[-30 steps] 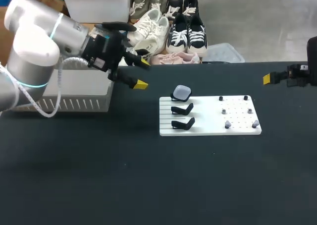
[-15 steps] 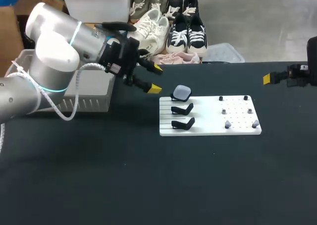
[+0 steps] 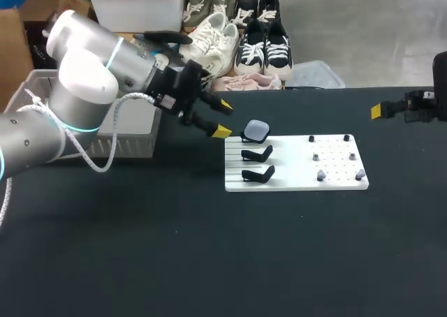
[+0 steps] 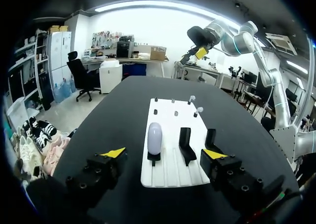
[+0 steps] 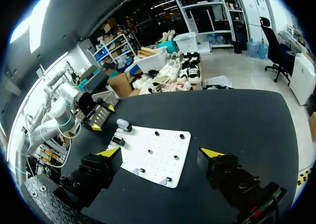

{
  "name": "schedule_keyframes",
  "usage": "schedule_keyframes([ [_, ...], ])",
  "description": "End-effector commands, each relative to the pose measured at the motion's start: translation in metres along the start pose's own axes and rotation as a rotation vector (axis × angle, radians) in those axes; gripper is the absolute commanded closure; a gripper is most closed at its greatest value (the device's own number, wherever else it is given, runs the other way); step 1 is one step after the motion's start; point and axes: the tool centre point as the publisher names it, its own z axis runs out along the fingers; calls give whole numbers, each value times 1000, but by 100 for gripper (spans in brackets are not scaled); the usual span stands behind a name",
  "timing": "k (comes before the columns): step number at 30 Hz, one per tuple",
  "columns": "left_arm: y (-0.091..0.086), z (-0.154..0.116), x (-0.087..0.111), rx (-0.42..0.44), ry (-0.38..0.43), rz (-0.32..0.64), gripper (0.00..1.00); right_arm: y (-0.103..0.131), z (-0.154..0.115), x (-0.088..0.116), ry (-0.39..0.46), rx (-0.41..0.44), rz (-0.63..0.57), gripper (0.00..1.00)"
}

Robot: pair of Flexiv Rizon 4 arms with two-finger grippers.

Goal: Pick up each earbud case from the left stands, insert the matching earbuds, close the lid, and place the case in the box.

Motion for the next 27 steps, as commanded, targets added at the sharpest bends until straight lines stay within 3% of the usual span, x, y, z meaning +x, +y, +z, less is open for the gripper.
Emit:
schedule_keyframes([
  [1, -7, 11, 0, -23, -12, -5, 0, 0, 0, 0, 0, 0, 0, 0],
  [9, -8, 24, 1, -26, -22, 8, 0, 0, 0, 0, 0, 0, 0, 0],
  [27, 16, 46, -2, -51, -41, 12, 0, 0, 0, 0, 0, 0, 0, 0],
])
